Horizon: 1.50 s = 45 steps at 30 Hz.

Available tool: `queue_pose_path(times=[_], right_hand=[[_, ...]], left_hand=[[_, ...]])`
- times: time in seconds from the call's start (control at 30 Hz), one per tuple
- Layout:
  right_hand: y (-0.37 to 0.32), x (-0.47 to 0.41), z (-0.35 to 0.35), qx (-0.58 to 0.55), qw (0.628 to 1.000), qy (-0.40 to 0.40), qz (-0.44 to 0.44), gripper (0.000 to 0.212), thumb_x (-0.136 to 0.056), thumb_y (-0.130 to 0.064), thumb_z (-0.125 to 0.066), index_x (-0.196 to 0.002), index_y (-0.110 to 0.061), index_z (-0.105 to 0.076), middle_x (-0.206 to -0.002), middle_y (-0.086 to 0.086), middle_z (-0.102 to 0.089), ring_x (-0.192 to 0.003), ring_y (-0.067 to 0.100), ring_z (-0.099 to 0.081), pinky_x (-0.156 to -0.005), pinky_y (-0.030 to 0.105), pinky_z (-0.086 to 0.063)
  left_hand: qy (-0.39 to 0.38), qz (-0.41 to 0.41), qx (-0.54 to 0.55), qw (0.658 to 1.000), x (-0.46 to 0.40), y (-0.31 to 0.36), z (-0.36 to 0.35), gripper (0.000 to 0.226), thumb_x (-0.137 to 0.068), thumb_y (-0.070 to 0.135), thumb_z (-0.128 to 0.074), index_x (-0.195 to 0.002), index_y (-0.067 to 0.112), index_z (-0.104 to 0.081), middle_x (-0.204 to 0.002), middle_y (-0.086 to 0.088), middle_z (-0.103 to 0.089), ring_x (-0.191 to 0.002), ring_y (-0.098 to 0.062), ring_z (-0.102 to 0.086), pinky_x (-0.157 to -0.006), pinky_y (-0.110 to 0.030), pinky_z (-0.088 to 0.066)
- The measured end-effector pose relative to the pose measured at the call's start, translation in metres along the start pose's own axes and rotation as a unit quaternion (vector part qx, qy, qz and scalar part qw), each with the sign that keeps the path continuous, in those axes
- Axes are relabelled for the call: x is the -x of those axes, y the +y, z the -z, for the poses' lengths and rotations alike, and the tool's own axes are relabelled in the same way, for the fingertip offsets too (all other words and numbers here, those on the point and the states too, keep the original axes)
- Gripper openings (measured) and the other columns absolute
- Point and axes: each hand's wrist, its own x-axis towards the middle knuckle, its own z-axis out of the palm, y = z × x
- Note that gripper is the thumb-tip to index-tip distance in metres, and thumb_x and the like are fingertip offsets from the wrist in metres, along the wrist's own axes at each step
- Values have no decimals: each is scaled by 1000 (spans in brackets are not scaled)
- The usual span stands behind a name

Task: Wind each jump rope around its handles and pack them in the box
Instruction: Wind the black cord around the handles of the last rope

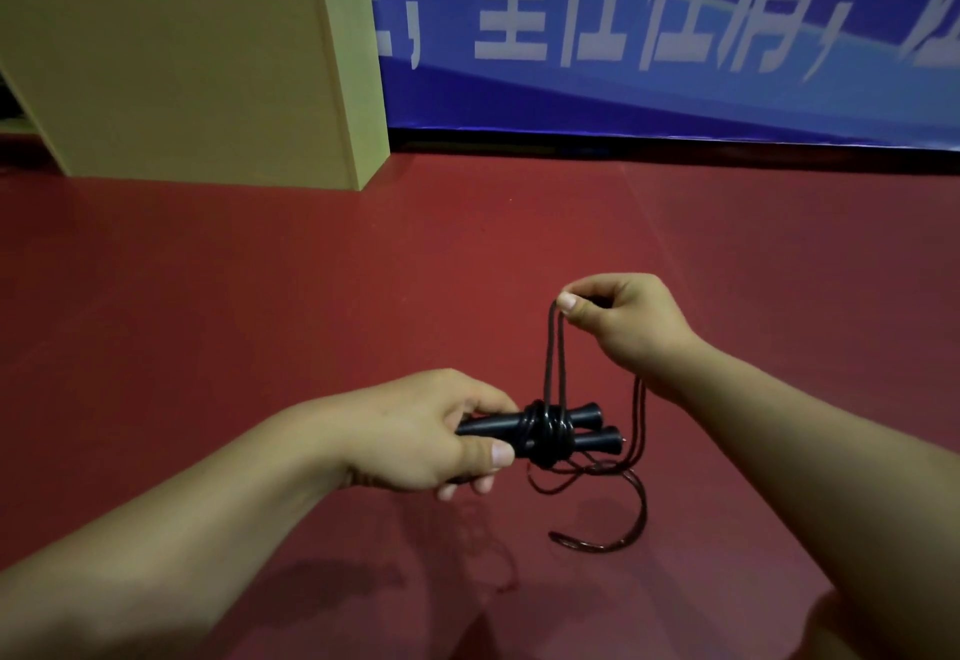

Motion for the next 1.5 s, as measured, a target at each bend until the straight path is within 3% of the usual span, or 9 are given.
queue_pose_path(times=[0.37, 0.53, 0.63, 0.73, 0.83, 1.0, 1.17, 1.33, 1.5], right_hand=[[-4, 11, -19, 23, 994, -104, -22, 6, -84, -21, -75, -79, -18, -74, -75, -1, -70, -67, 4, -59, -69, 20, -49], [-13, 19, -25, 9, 979, -200, -29, 7, -89, -7, -67, -85, -7, -73, -69, 2, -68, -62, 9, -59, -62, 24, -51], [-16, 25, -26, -8, 972, -230, -40, 21, -88, 11, -57, -74, -4, -61, -61, 5, -53, -51, 13, -44, -48, 26, -34], [-13, 27, -32, -11, 971, -222, -89, 17, -94, -15, -61, -77, -14, -60, -64, 2, -54, -48, 11, -44, -44, 25, -29], [-19, 27, -33, -4, 960, -252, -120, 21, -98, -28, -56, -81, -16, -58, -66, 0, -54, -45, 8, -45, -43, 20, -30], [-29, 26, -34, -80, 946, -279, -147, 24, -100, -30, -53, -84, -12, -58, -57, 0, -52, -39, 10, -32, -40, 19, -22], [-35, 29, -40, -137, 934, -292, -151, 26, -100, -28, -52, -90, -8, -64, -59, 1, -50, -43, 11, -30, -45, 22, -22], [-42, 36, -42, -129, 930, -320, -124, 31, -100, -31, -52, -97, -6, -71, -58, -3, -43, -47, 9, -34, -47, 22, -29], [-52, 44, -44, -80, 941, -315, -89, 23, -100, -24, -53, -99, -13, -73, -57, -9, -44, -47, 5, -36, -47, 21, -31]], left_hand=[[-76, -37, 58, 995, 4, 7, -1, 9, -99, 17, -57, -100, 21, -64, -74, 4, -63, -54, -9, -52, -61, -29, -42], [-83, -95, 213, 969, 4, 6, 1, 31, -93, 17, -55, -115, -5, -54, -76, -2, -60, -53, -10, -47, -54, -17, -42], [-19, -108, 326, 939, 2, 5, 2, 42, -91, 19, -55, -126, -3, -52, -75, -3, -58, -51, -9, -44, -51, -16, -41], [105, -102, 384, 912, -1, 2, 3, 35, -93, 21, -59, -122, 2, -57, -74, -3, -57, -49, -9, -44, -50, -17, -41], [233, -67, 375, 895, -4, -3, 8, 21, -97, 16, -52, -113, 7, -60, -72, -3, -58, -47, -11, -44, -51, -20, -38], [371, -7, 305, 877, -4, -17, 19, 15, -100, 14, -51, -98, 16, -65, -70, 2, -64, -47, -10, -45, -50, -21, -35], [443, 17, 264, 856, -6, -24, 24, 17, -100, 13, -51, -90, 18, -64, -67, 4, -65, -46, -10, -47, -46, -22, -34], [509, 34, 232, 828, -6, -25, 26, 14, -99, 12, -51, -97, 17, -64, -71, 0, -64, -47, -10, -47, -41, -12, -37], [525, 47, 160, 835, -9, -33, 28, 13, -100, 16, -51, -95, 20, -63, -71, 3, -66, -47, -8, -49, -51, -19, -42]])
